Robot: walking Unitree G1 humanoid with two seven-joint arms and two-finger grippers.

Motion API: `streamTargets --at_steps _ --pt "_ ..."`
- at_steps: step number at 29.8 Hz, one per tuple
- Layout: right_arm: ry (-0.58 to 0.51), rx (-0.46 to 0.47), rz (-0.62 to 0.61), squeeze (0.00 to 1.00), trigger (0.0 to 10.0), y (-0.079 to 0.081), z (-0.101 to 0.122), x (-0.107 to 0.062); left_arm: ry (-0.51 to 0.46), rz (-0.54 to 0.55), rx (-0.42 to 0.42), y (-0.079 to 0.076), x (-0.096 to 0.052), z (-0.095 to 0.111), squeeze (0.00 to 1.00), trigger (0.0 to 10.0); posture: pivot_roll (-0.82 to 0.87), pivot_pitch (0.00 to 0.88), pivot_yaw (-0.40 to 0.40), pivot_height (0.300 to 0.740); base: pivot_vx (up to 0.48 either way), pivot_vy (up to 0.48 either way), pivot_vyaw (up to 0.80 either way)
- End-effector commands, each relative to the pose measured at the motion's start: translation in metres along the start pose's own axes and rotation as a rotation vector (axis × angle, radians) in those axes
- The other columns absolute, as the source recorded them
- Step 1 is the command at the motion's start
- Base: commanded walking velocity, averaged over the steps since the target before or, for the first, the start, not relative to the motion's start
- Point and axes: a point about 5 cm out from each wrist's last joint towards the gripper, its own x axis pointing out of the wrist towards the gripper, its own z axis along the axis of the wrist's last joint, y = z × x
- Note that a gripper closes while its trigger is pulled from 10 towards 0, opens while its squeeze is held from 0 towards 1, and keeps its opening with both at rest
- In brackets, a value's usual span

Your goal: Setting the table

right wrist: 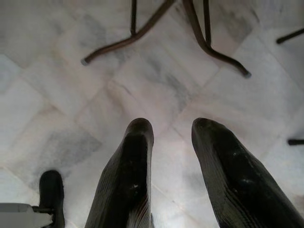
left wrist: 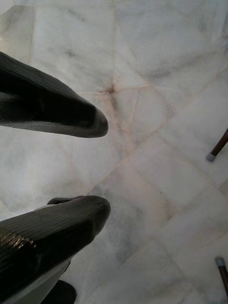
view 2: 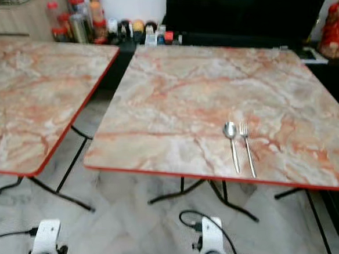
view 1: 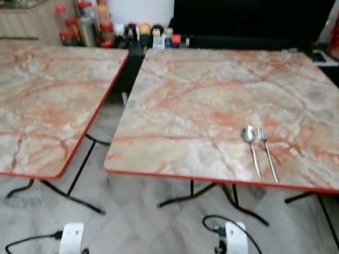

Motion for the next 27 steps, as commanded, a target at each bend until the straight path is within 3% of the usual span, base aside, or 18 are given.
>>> streamTargets --at_steps 1,27 --pt "-0.036 -0.014 0.006 0.0 10.0 0.005 0.005 0.0 0.011 0.003 -0.005 0.002 0.0 -0.001 0.0 10.0 -0.06 0.0 0.048 0.74 0.0 0.0 0.0" --pt "-0.174 -0.045 -0.038 0.0 10.0 0.006 0.02 -0.001 0.035 -0.008 0.008 0.003 -0.001 -0.006 0.0 10.0 -0.09 0.0 0.063 0.74 0.0 0.0 0.0"
